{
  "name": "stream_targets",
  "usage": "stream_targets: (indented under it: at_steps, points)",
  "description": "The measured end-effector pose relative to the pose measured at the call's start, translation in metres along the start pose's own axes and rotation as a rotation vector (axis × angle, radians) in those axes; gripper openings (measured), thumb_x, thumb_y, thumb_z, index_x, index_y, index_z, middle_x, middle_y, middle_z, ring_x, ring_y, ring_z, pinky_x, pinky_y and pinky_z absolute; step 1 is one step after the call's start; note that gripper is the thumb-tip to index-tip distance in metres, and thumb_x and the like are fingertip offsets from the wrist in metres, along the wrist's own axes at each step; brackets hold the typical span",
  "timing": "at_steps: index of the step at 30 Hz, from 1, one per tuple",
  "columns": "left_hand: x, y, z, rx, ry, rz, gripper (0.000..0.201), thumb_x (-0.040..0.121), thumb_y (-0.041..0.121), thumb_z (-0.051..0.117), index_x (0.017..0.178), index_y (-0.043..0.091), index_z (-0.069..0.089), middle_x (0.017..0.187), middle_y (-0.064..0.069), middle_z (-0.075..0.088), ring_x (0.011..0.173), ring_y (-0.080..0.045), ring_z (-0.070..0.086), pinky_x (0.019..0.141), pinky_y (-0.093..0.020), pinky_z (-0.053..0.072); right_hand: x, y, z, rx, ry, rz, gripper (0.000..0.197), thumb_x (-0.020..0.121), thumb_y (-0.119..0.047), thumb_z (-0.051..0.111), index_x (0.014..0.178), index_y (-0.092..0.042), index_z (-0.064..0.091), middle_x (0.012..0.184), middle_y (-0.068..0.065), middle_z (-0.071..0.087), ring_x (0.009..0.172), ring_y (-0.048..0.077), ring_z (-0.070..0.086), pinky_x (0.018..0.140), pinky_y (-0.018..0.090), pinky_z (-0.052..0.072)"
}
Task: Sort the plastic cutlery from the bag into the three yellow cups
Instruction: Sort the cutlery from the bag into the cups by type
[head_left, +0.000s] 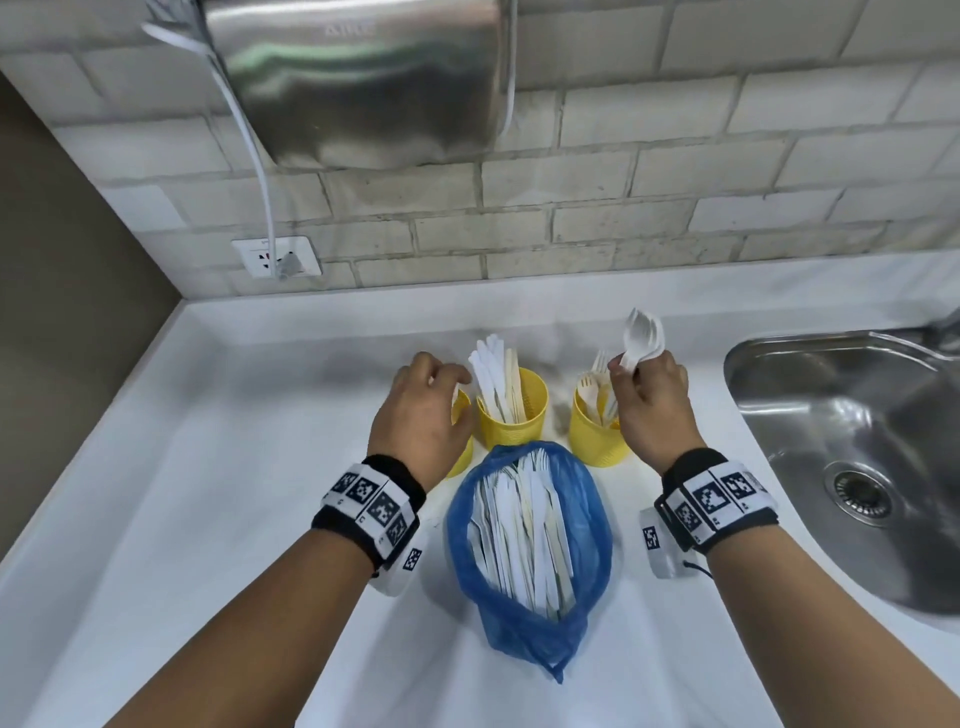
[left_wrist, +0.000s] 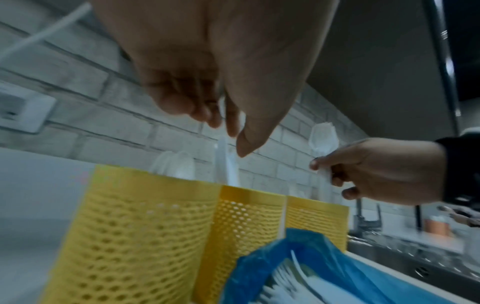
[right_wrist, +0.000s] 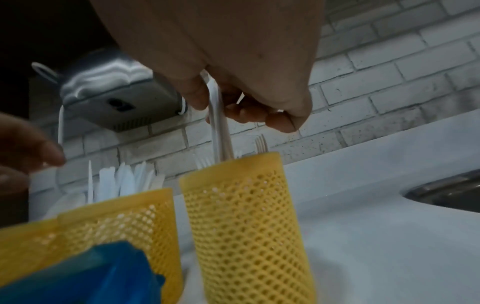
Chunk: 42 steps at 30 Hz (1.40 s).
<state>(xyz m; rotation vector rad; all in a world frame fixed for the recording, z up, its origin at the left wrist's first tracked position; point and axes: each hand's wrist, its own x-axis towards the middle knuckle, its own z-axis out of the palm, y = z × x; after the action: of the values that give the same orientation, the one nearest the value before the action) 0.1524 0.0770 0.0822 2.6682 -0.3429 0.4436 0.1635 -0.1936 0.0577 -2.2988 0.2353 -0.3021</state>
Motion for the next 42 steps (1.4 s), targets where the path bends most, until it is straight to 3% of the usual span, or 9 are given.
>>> stream_targets:
  at_steps: [6,10,13,19,22,25,29,34,42]
  points:
    - [0.002,0.020,0.023,0.012,-0.149,0.078,0.024,0.091,0.020,0.067,0.113,0.015,0.075,0.109,-0.007,0.053,0.104,-0.026,0.054,0.079,-0.039,0.055,-0.012,0.011,0.009,-0.142,0.046,-0.023,0.035,0.101,-0.031,0.056,0.077,-0.007,0.059,0.094,0.013,0.057,0.099,0.035,0.047,0.085,0.050,0.045]
    - [0.006,0.027,0.034,-0.016,-0.243,0.066,0.023,0.100,0.025,0.058,0.099,0.016,0.079,0.104,-0.002,0.041,0.104,-0.020,0.044,0.080,-0.019,0.031,-0.018,0.015,0.017,-0.144,0.071,-0.077,0.025,0.096,-0.029,0.065,0.082,-0.010,0.059,0.085,0.004,0.056,0.093,0.032,0.047,0.079,0.045,0.045]
    - [0.005,0.029,0.039,-0.057,-0.229,0.101,0.022,0.098,0.022,0.063,0.090,0.016,0.081,0.099,-0.003,0.043,0.099,-0.021,0.046,0.083,-0.026,0.040,-0.020,0.016,0.021,-0.151,0.089,-0.081,0.024,0.094,-0.030,0.068,0.080,-0.013,0.059,0.082,0.001,0.059,0.089,0.029,0.045,0.076,0.042,0.044]
    - [-0.001,0.025,0.038,-0.106,-0.219,0.086,0.015,0.095,0.021,0.068,0.101,0.017,0.080,0.099,-0.004,0.044,0.099,-0.023,0.048,0.085,-0.020,0.032,-0.020,0.019,0.025,-0.148,0.075,-0.079,0.027,0.094,-0.032,0.066,0.080,-0.009,0.064,0.085,0.008,0.064,0.094,0.033,0.046,0.079,0.044,0.045]
    - [-0.005,0.021,0.032,-0.120,-0.209,0.090,0.016,0.090,0.026,0.073,0.105,0.020,0.077,0.100,0.003,0.041,0.099,-0.019,0.048,0.085,-0.023,0.036,-0.022,0.022,0.026,-0.127,0.081,-0.108,0.025,0.090,-0.031,0.069,0.100,-0.008,0.071,0.102,0.014,0.058,0.102,0.036,0.045,0.088,0.036,0.039]
    - [-0.016,0.010,0.023,-0.142,-0.178,0.072,0.012,0.085,0.023,0.077,0.096,0.021,0.074,0.097,0.006,0.043,0.090,-0.015,0.050,0.079,-0.028,0.046,-0.031,0.019,0.021,-0.075,0.139,-0.099,0.049,0.082,-0.029,0.079,0.124,-0.010,0.063,0.117,0.014,0.047,0.113,0.030,0.039,0.095,0.025,0.029]
    - [-0.028,-0.013,0.016,-0.090,-0.147,-0.069,0.022,0.079,0.021,0.078,0.101,0.023,0.072,0.101,0.003,0.055,0.095,-0.021,0.057,0.079,-0.030,0.049,-0.046,0.023,0.016,-0.136,0.180,-0.127,0.037,0.077,-0.032,0.079,0.108,-0.018,0.064,0.118,0.008,0.038,0.114,0.027,0.035,0.095,0.028,0.031]
    - [-0.032,-0.028,0.011,-0.003,-0.167,-0.095,0.020,0.083,0.015,0.074,0.102,0.020,0.079,0.103,-0.004,0.073,0.094,-0.030,0.064,0.080,-0.033,0.051,-0.052,0.034,0.024,-0.135,0.119,-0.102,0.014,0.083,-0.012,0.076,0.096,-0.014,0.072,0.119,0.012,0.041,0.115,0.035,0.044,0.094,0.028,0.033]
    - [-0.029,-0.032,0.007,-0.004,-0.155,-0.146,0.016,0.087,0.018,0.070,0.099,0.023,0.080,0.094,-0.002,0.072,0.085,-0.023,0.063,0.072,-0.025,0.039,-0.038,0.031,0.028,-0.109,0.090,-0.114,0.009,0.087,-0.010,0.075,0.096,-0.011,0.074,0.121,0.012,0.044,0.118,0.034,0.048,0.094,0.025,0.035]
